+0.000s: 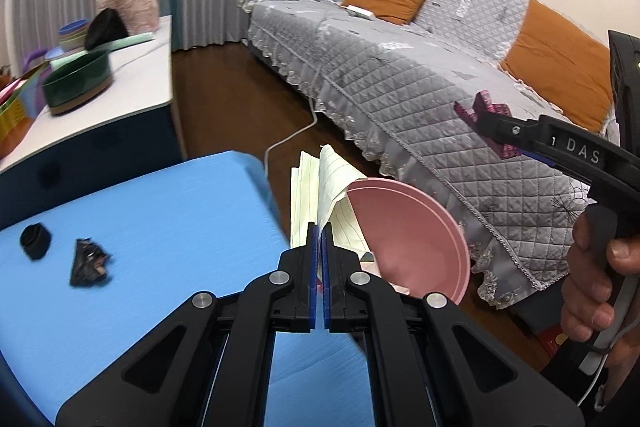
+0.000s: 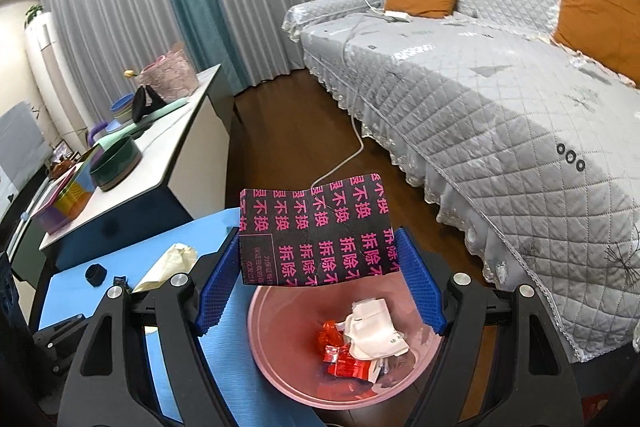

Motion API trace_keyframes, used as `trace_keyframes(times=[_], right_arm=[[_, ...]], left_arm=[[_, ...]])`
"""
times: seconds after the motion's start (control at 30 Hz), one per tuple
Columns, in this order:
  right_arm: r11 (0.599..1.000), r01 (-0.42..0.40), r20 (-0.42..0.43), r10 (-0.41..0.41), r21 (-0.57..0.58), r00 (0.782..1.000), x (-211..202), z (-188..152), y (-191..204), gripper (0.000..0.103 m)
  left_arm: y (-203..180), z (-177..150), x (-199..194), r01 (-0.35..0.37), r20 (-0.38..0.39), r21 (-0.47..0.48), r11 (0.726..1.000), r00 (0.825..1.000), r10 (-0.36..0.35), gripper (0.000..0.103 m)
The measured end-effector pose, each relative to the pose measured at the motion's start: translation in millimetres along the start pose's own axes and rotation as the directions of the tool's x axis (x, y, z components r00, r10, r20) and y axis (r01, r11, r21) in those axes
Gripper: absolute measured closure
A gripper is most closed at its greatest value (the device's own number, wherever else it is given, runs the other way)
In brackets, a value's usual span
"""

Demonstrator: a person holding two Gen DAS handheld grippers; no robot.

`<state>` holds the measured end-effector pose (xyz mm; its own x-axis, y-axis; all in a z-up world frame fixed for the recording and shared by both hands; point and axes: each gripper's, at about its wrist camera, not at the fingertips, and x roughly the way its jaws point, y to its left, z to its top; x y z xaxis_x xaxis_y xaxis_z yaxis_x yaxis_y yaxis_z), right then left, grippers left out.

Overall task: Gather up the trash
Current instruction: 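Carry the napkin and printed packet over the pink bin with both tools, then open the left tool over the bin while the right tool releases the packet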

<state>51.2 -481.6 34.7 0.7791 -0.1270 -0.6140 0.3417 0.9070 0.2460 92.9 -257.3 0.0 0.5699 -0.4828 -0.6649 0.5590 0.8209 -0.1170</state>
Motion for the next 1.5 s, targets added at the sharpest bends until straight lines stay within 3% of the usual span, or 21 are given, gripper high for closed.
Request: trace_keyframes(times=[0.57, 0.87, 1.23, 1.5], right_arm=[[0.998, 0.042, -0.038, -0.04, 0.051, 0.998, 18, -1, -18, 0.028], [0.996, 0.065, -0.047, -0.062, 0.062, 0.997, 21, -2, -22, 0.018], [0.997, 0.072, 0.025, -0.072, -0.019, 0.997, 10, -2, 4, 0.018], [0.992, 0.055, 0.073, -0.047, -0.112, 0.996, 2, -7, 41, 0.024]], left_arm=[[-34, 8, 47, 0.041, -0.061, 0.055, 0.998, 0.997, -0.038, 0.101], [-36, 3, 55, 0.04, -0.095, 0.056, 0.998, 0.995, -0.035, 0.094], [-10, 5, 24, 0.002, -0.054, 0.027, 1.0, 0.999, 0.0, 0.094], [28, 4, -14, -0.052, -0.01, 0.001, 0.999, 0.999, 0.052, 0.094]])
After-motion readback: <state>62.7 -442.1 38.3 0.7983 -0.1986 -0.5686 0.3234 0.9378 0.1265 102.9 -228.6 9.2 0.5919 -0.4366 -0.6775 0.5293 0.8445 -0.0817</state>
